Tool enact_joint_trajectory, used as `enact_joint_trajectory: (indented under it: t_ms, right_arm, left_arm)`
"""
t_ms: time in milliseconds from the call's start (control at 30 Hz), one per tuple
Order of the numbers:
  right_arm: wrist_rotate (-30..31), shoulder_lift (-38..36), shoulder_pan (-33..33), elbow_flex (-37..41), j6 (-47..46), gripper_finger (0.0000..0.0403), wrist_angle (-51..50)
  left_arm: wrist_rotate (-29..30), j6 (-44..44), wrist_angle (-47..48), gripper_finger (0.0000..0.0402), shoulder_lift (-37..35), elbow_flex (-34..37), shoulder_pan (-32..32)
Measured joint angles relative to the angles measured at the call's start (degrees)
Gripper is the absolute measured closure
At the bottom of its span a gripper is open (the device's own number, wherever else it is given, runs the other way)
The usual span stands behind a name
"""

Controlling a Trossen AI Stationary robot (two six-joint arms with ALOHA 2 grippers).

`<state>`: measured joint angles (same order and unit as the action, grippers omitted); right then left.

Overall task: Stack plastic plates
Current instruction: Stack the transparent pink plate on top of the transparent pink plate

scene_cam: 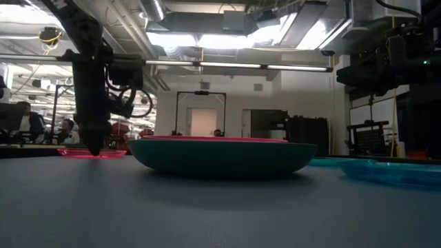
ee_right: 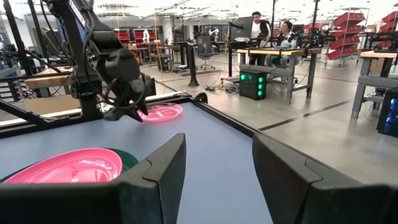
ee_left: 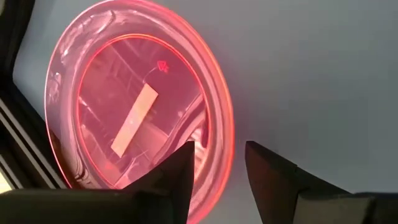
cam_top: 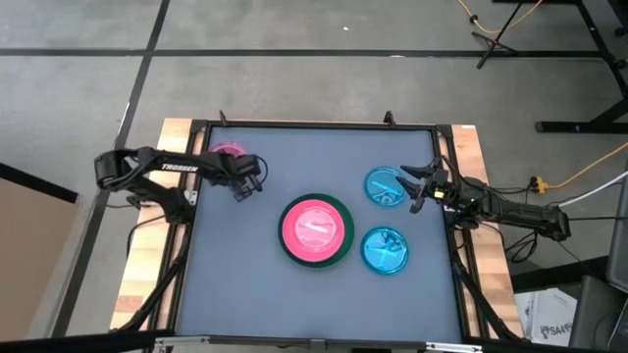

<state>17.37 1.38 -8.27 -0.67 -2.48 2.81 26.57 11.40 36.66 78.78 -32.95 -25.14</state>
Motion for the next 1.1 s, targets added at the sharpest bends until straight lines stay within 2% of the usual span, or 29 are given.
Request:
enact_joint_trajectory:
  t_ms: [333,467,600,833,1100]
  right_arm:
    - [0.0,-0.01,-0.01,0.0,0.01,0.0226,-0.02]
    - [0.0,0.01,0.0,0.0,0.0,0.0226,-0.02]
    - [0.0,0.01,-0.01,0.0,0.0,0.0226,-0.02]
    - [-0.43,-0.01,0.0,0.0,0.0,0.0226,-0.07]
    - [-0.46,0.01,-0.01,0.0,0.02,0.0226,-0.09]
  left_arm:
    - [1.32,-2.6,-4.42,0.0265,3.83,-0.24,-4.36]
    - [4.1,-2.74,-5.29,0.0272,4.08,-0.11,-4.7]
    - [4.38,-3.02,-5.88,0.0306,4.16,0.0,-4.8]
    - [4.27,-5.63,-5.92,0.0392,4.16,0.11,-4.8]
    - [4.33,-6.23,-6.55,0.0399,4.16,0.11,-4.58]
